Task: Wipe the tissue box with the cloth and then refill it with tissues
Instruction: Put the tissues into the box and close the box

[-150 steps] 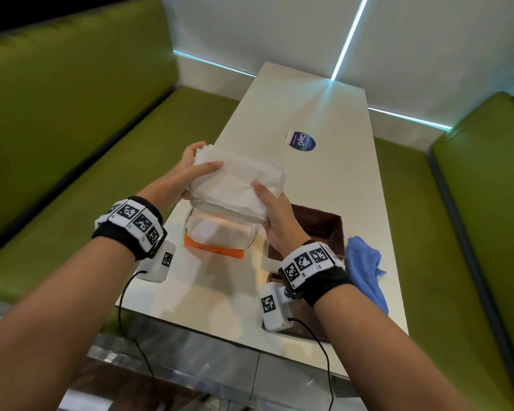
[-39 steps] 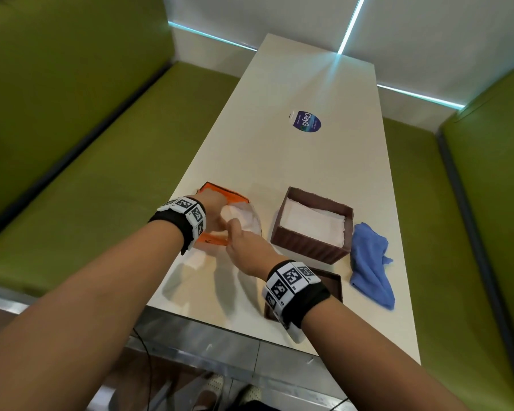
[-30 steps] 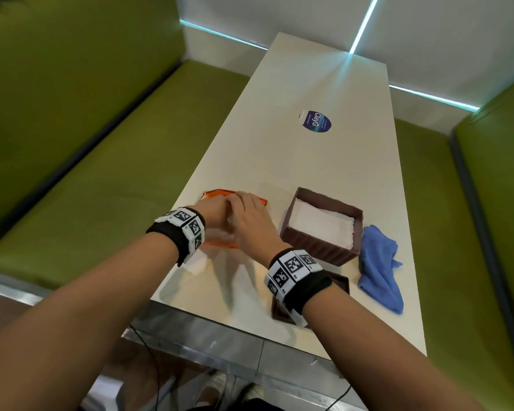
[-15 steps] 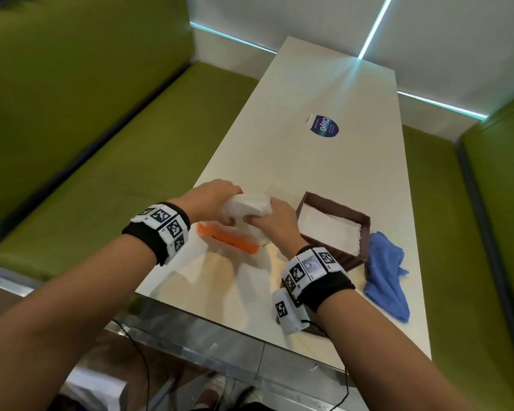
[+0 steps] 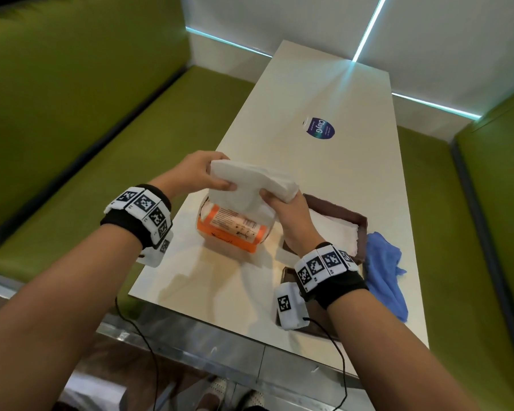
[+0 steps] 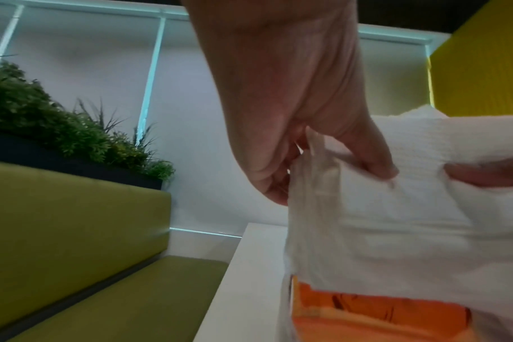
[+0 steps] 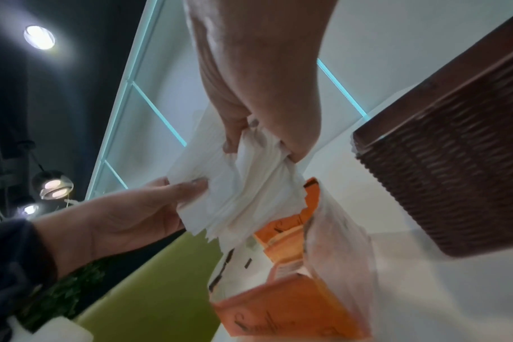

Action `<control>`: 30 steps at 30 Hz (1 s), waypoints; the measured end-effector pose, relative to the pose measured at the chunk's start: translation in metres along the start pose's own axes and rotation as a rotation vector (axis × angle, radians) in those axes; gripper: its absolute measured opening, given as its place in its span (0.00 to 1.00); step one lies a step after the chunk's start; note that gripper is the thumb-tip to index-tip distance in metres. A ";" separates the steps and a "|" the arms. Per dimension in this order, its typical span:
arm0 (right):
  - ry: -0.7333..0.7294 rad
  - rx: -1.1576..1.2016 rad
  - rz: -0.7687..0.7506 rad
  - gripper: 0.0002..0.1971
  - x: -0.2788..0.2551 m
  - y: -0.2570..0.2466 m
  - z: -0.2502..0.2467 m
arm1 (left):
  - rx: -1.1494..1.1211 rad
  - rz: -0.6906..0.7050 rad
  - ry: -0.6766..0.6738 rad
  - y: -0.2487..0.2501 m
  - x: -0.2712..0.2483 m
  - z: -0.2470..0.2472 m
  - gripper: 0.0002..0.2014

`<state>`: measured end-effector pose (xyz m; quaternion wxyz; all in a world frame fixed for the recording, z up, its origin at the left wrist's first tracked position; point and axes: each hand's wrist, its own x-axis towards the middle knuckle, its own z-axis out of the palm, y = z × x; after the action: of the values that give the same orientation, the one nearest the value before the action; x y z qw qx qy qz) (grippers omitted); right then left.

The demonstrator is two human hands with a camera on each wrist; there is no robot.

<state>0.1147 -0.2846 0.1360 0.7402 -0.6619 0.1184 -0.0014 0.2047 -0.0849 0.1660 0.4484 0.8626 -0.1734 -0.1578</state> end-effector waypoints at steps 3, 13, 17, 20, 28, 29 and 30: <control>-0.008 0.141 0.002 0.28 -0.001 -0.011 -0.001 | -0.262 -0.001 0.067 0.010 -0.007 -0.003 0.22; -0.016 0.347 0.085 0.25 -0.011 -0.032 -0.016 | -0.591 -0.135 0.007 0.019 -0.016 0.020 0.36; -0.025 0.302 0.142 0.23 -0.021 -0.036 -0.030 | -0.717 -0.147 0.037 0.027 -0.020 0.031 0.30; 0.028 0.368 0.135 0.22 -0.028 -0.035 -0.039 | -0.865 -0.180 0.041 0.039 -0.023 0.040 0.33; -0.039 0.554 -0.008 0.22 -0.049 -0.034 -0.048 | -1.377 -0.048 -0.007 0.075 -0.040 0.103 0.25; -0.028 0.487 -0.032 0.23 -0.051 -0.031 -0.049 | -1.346 -0.052 0.042 0.078 -0.040 0.111 0.24; 0.008 0.424 -0.042 0.24 -0.053 -0.029 -0.051 | -1.314 -0.060 0.098 0.080 -0.041 0.116 0.24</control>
<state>0.0586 -0.3295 0.1693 0.8622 -0.4936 0.1047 -0.0446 0.1062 -0.1935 0.1732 0.8843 0.4198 0.0038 -0.2041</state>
